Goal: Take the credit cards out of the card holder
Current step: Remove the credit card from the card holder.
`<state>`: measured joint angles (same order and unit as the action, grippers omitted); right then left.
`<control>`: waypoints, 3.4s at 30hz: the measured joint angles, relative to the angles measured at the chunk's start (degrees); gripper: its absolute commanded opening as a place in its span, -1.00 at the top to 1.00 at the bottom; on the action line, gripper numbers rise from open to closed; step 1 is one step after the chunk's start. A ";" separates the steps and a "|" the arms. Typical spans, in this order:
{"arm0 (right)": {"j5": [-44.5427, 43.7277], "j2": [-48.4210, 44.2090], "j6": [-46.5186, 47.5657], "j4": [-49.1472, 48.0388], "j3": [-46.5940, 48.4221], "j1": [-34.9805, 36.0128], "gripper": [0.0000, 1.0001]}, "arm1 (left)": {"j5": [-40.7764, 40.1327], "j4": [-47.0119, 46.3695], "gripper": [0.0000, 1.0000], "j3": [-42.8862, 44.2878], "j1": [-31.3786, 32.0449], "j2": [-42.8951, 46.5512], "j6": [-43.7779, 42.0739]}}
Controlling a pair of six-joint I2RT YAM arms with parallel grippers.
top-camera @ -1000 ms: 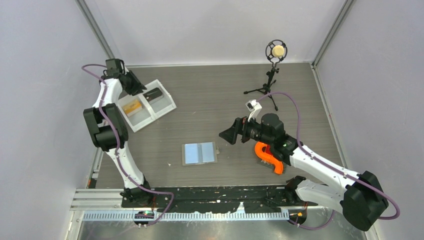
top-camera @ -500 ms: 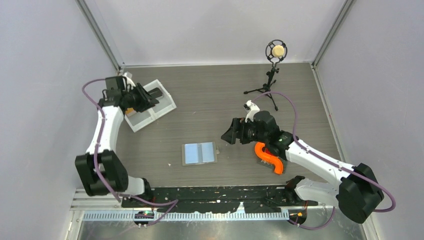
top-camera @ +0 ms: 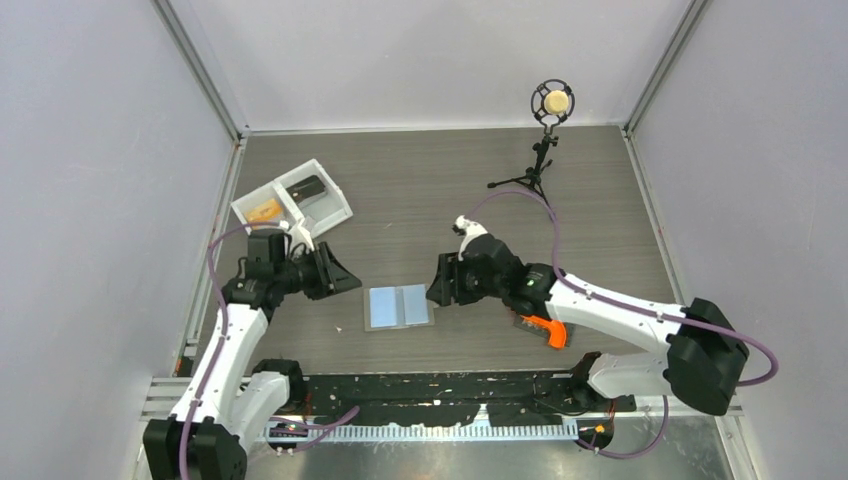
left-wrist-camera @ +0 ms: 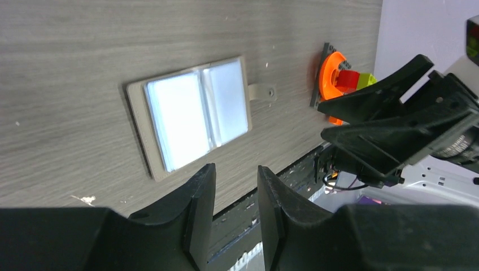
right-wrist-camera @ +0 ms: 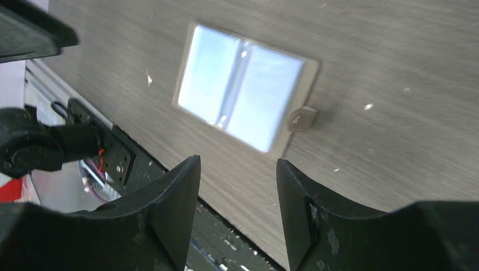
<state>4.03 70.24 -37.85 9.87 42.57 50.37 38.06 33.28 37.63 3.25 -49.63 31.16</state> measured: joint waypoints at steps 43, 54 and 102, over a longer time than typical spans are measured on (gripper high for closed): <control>-6.27 25.00 -5.27 -5.38 7.69 7.50 -0.20 | -3.72 -22.05 0.41 -14.84 6.43 -20.39 5.73; -3.26 24.74 -6.47 -8.74 7.69 7.19 -0.14 | -3.32 -24.76 0.44 -15.52 8.02 -21.40 6.43; 0.13 24.52 -5.51 -12.15 8.20 6.47 -0.12 | -9.68 -17.70 0.42 -16.87 8.74 -11.08 7.21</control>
<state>4.16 94.76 -43.35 -2.28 50.76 56.84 28.38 15.57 20.75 11.99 -60.71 38.37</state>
